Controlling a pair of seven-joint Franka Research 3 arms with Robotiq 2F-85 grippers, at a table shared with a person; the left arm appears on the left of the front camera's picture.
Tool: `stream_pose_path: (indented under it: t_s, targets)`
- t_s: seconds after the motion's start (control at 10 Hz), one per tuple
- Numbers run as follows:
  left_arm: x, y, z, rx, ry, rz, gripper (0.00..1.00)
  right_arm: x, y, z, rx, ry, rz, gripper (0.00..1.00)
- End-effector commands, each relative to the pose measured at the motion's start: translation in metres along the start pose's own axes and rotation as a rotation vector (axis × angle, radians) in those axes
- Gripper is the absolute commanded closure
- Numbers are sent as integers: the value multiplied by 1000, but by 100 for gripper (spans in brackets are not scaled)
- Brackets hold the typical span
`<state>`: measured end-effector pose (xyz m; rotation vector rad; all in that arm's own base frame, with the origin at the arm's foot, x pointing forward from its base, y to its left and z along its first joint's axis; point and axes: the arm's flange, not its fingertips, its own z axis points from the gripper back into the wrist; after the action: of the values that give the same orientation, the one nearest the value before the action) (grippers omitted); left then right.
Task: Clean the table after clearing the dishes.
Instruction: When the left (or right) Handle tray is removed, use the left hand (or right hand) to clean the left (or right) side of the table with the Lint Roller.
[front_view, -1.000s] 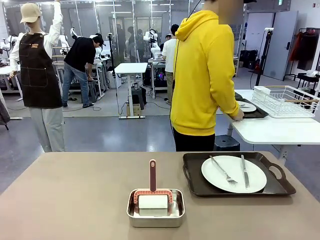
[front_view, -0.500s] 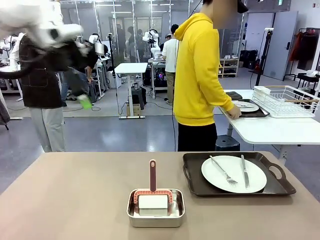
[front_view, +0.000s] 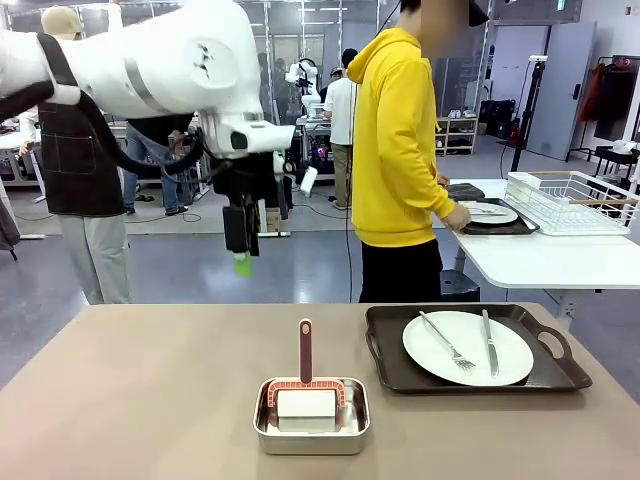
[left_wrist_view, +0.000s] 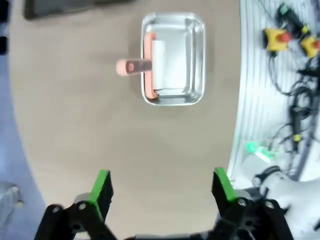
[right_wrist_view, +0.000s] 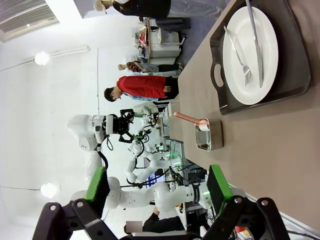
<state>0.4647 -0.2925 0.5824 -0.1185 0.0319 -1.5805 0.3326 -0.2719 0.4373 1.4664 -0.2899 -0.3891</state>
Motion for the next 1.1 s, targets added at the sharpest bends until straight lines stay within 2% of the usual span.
stream_pose_path:
  t_s: [0.0,0.1,0.2,0.6,0.7,0.8,0.9,1.0]
  targets:
    - [-12,-18,-31,37,10,-20,0,-3,2,1,10,5,6,0]
    - [-17,-24,-34,66,-27,30,0,-3,2,1,10,5,6,0]
    - [4,-4,-17,-5,14,-14,0,-3,2,1,10,5,6,0]
    - [4,-4,-17,-5,14,-14,0,-3,2,1,10,5,6,0]
    - [3,-5,-21,11,5,-10,0,-3,2,1,10,5,6,0]
    - [-8,-2,-36,-46,-14,-58,0,-3,2,1,10,5,6,0]
    - [-9,4,-51,-69,15,-12,0,-3,2,1,10,5,6,0]
    - [-7,7,-57,-62,-14,-27,0,-3,2,1,10,5,6,0]
